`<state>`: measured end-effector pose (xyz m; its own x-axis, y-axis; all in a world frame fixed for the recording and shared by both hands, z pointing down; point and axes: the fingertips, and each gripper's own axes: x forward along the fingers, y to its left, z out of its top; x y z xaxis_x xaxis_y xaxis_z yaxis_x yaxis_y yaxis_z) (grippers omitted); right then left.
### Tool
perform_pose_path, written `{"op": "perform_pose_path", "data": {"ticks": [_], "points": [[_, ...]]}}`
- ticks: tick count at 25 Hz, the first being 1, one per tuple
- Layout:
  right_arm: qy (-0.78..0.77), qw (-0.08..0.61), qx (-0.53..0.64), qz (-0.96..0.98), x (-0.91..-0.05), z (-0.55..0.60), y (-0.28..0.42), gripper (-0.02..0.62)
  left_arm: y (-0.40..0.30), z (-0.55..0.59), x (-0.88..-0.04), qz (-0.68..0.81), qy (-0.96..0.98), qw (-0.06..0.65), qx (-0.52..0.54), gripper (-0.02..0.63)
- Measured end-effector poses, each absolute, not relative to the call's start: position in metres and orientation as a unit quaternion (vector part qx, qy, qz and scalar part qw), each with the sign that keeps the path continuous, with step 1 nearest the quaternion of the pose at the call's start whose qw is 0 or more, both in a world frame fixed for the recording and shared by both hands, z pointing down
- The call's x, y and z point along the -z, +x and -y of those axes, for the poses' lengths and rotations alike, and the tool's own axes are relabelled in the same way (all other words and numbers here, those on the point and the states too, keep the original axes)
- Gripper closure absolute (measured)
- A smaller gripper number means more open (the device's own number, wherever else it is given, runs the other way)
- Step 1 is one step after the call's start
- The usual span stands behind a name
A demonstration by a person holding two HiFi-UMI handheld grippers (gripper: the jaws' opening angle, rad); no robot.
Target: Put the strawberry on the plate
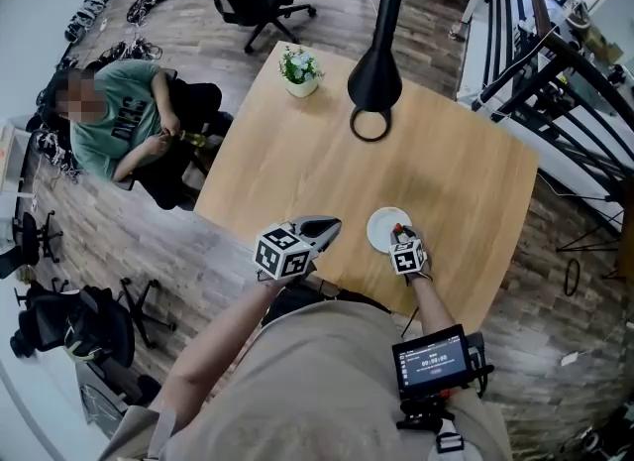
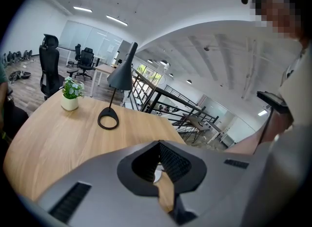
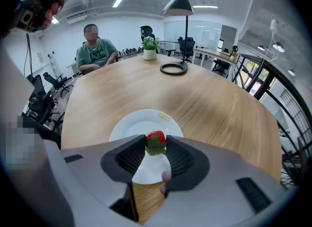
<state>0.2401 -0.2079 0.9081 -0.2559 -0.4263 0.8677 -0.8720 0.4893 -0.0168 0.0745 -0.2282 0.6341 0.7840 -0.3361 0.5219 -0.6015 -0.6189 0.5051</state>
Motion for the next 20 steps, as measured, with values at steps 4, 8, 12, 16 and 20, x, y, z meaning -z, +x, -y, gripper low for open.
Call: {"op": "perform_pose_path", "data": {"ticks": [4, 8, 12, 16, 20], "points": [[0.423, 0.437, -0.262, 0.749, -0.919, 0.210, 0.232, 0.460, 0.066, 0.226, -0.634, 0.277, 0.876, 0.345, -0.194, 0.604], [0.415, 0.452, -0.257, 0.747, -0.929, 0.210, 0.226, 0.460, 0.058, 0.225, -0.633, 0.285, 0.873, 0.347, -0.192, 0.604], [0.412, 0.458, -0.249, 0.747, -0.934, 0.209, 0.224, 0.459, 0.053, 0.224, -0.634, 0.290, 0.871, 0.349, -0.191, 0.604], [0.414, 0.448, -0.247, 0.753, -0.926, 0.207, 0.220, 0.442, 0.050, 0.221, -0.635, 0.291, 0.870, 0.351, -0.188, 0.604], [0.443, 0.408, -0.256, 0.756, -0.903, 0.208, 0.224, 0.414, 0.049, 0.220, -0.633, 0.297, 0.871, 0.348, -0.179, 0.604]]}}
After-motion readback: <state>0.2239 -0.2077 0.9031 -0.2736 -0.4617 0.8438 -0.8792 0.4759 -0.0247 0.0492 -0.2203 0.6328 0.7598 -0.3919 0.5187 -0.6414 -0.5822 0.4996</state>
